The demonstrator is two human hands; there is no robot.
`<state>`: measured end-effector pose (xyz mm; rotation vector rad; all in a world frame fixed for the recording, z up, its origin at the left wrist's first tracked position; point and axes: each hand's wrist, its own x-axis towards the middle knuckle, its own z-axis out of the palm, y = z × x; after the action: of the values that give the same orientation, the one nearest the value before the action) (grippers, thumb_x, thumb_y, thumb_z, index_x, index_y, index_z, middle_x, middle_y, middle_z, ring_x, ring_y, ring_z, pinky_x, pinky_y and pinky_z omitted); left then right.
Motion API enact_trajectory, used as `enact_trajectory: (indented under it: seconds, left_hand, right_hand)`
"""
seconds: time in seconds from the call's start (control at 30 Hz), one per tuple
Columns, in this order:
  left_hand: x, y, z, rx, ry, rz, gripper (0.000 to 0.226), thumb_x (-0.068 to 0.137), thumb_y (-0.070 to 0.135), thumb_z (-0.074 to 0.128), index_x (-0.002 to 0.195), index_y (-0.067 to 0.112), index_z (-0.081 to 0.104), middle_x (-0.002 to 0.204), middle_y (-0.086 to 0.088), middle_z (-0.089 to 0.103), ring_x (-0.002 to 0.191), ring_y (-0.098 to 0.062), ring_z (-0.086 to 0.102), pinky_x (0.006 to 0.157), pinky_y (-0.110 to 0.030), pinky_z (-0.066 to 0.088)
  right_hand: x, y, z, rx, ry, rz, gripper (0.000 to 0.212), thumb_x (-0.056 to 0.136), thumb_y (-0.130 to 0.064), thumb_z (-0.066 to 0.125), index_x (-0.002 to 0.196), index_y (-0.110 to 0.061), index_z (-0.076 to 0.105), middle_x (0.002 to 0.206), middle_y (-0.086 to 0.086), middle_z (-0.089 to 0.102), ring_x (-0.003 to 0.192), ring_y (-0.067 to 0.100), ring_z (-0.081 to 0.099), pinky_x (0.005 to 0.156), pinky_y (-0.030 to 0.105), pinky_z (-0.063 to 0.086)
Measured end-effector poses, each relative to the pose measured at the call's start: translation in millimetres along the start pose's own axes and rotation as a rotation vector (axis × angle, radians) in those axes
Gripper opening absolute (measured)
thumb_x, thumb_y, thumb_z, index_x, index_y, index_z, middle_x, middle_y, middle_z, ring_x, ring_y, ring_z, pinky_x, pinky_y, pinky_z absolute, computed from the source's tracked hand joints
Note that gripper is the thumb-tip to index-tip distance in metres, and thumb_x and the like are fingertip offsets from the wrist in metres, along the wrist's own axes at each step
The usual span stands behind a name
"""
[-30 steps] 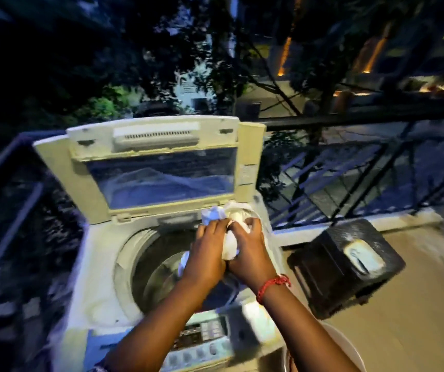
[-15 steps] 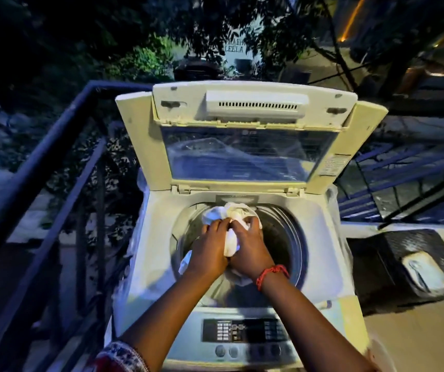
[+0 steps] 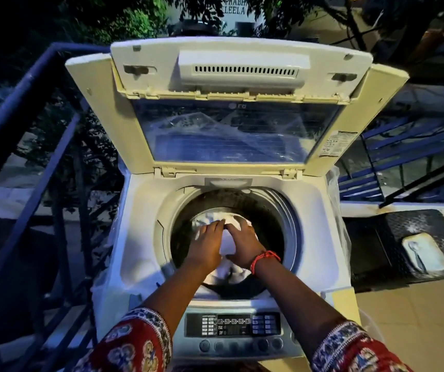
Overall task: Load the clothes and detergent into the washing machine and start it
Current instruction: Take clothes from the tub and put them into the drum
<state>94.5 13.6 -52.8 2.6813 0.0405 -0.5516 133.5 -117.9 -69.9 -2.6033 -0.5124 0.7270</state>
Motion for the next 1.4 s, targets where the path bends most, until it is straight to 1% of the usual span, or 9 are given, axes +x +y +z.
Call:
enact_trajectory:
  seconds: [0.13,0.37,0.5,0.57,0.73,0.93,1.13,1.27,1.4]
  left_hand:
    - [-1,10,3,0.014,0.002,0.023,0.089,0.082,0.023,0.071,0.150,0.018,0.015,0.155,0.004,0.023,0.142,-0.020,0.023,0.105,-0.036,0.040]
    - [-5,43,6,-0.021,0.016,0.164,0.087,0.081,0.021,0.071,0.150,0.017,0.018,0.154,0.004,0.026,0.141,-0.019,0.024,0.107,-0.036,0.040]
    - [-10,75,7,-0.016,0.040,0.293,0.082,0.083,0.017,0.065,0.150,0.017,0.018,0.155,0.002,0.026,0.141,-0.019,0.025,0.106,-0.036,0.041]
    - [-13,99,8,-0.012,0.044,0.388,0.077,0.084,0.012,0.060,0.150,0.014,0.020,0.154,0.001,0.027,0.141,-0.020,0.026,0.110,-0.034,0.038]
    - [-24,181,15,-0.038,0.068,0.595,0.073,0.081,0.008,0.058,0.148,0.015,0.028,0.152,0.002,0.032,0.140,-0.018,0.028,0.113,-0.035,0.033]
    - [-52,290,54,0.085,0.087,0.793,0.072,0.085,0.020,0.062,0.147,0.020,0.026,0.152,0.003,0.031,0.141,-0.019,0.027,0.102,-0.040,0.045]
    - [-80,379,141,0.318,-0.044,0.912,0.074,0.087,0.029,0.060,0.149,0.019,0.021,0.154,0.001,0.028,0.143,-0.020,0.023,0.108,-0.038,0.040]
    - [-86,421,212,0.445,-0.145,0.939,0.075,0.088,0.034,0.060,0.150,0.021,0.018,0.155,0.002,0.025,0.144,-0.018,0.021,0.108,-0.032,0.038]
    - [-71,432,285,0.603,-0.257,0.939,0.071,0.093,0.039,0.050,0.152,0.022,0.014,0.158,0.000,0.020,0.146,-0.021,0.019,0.112,-0.036,0.033]
  right_hand:
    - [-14,7,-4,-0.004,0.048,-0.004,0.081,0.074,-0.033,0.079,0.141,-0.024,0.034,0.152,0.016,0.017,0.130,0.043,0.034,0.108,0.043,0.036]
    - [-54,19,-22,0.045,0.174,0.077,0.077,0.077,-0.026,0.075,0.142,-0.020,0.034,0.154,0.014,0.014,0.133,0.040,0.031,0.109,0.042,0.035]
    - [-89,32,-37,0.109,0.306,0.154,0.078,0.071,-0.024,0.075,0.139,-0.020,0.038,0.150,0.013,0.022,0.131,0.039,0.035,0.109,0.042,0.036]
    - [-113,42,-45,0.138,0.385,0.211,0.072,0.073,-0.022,0.072,0.138,-0.021,0.041,0.148,0.012,0.026,0.128,0.038,0.037,0.107,0.039,0.037]
    - [-183,84,-65,0.228,0.612,0.349,0.061,0.079,-0.023,0.071,0.135,-0.026,0.045,0.151,0.006,0.025,0.135,0.031,0.030,0.107,0.038,0.034]
    - [-281,147,-78,0.245,0.817,0.537,0.052,0.084,-0.025,0.069,0.131,-0.022,0.048,0.147,0.006,0.030,0.134,0.029,0.032,0.107,0.040,0.035]
    - [-365,232,-43,0.337,0.769,0.721,0.056,0.081,-0.025,0.068,0.133,-0.022,0.047,0.147,0.008,0.031,0.133,0.032,0.033,0.109,0.039,0.035]
    - [-409,292,-9,0.373,0.616,0.826,0.065,0.079,-0.034,0.070,0.136,-0.033,0.040,0.149,0.004,0.026,0.132,0.031,0.032,0.102,0.041,0.044]
    - [-424,351,29,0.389,0.480,0.877,0.064,0.080,-0.043,0.065,0.138,-0.036,0.038,0.149,0.004,0.027,0.131,0.030,0.034,0.105,0.039,0.039]
